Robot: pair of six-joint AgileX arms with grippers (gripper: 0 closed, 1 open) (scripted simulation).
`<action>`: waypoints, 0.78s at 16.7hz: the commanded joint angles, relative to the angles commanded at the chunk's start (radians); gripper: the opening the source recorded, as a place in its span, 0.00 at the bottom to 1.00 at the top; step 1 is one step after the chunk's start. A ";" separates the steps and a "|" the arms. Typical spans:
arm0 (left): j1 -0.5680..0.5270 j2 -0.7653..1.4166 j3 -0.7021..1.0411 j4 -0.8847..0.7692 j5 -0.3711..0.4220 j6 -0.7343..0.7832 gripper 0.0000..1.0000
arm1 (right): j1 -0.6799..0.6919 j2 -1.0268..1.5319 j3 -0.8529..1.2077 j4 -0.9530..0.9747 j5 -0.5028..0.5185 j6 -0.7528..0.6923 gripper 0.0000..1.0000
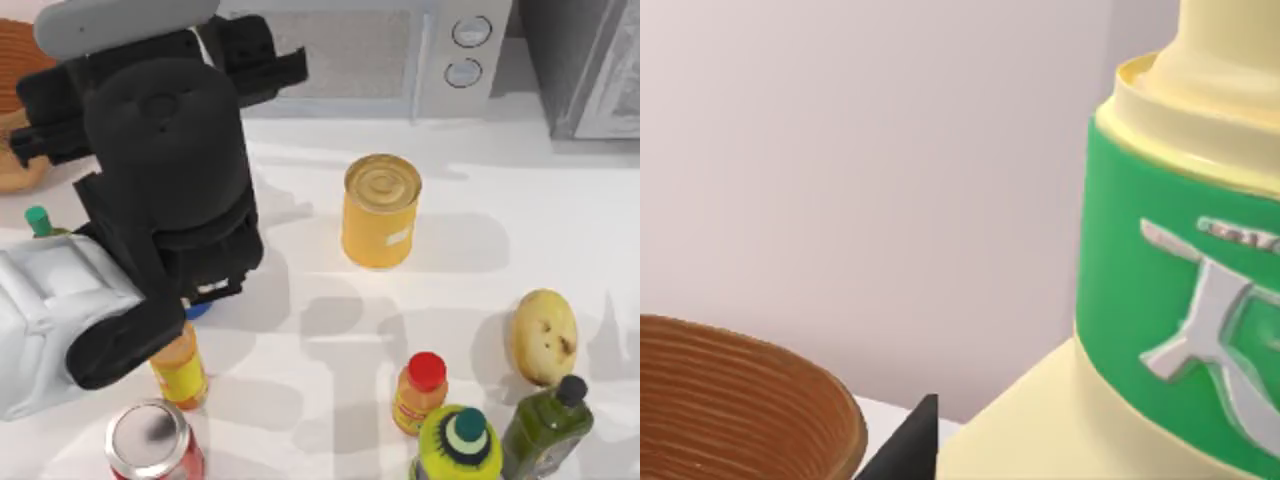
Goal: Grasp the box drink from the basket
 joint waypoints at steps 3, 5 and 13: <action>-0.146 0.268 0.143 0.094 -0.230 -0.007 0.00 | 0.000 0.000 0.000 0.000 0.000 0.000 1.00; -0.225 0.419 0.220 0.142 -0.363 -0.012 0.00 | 0.000 0.000 0.000 0.000 0.000 0.000 1.00; -0.356 0.666 0.342 0.215 -0.597 -0.022 0.00 | 0.000 0.000 0.000 0.000 0.000 0.000 1.00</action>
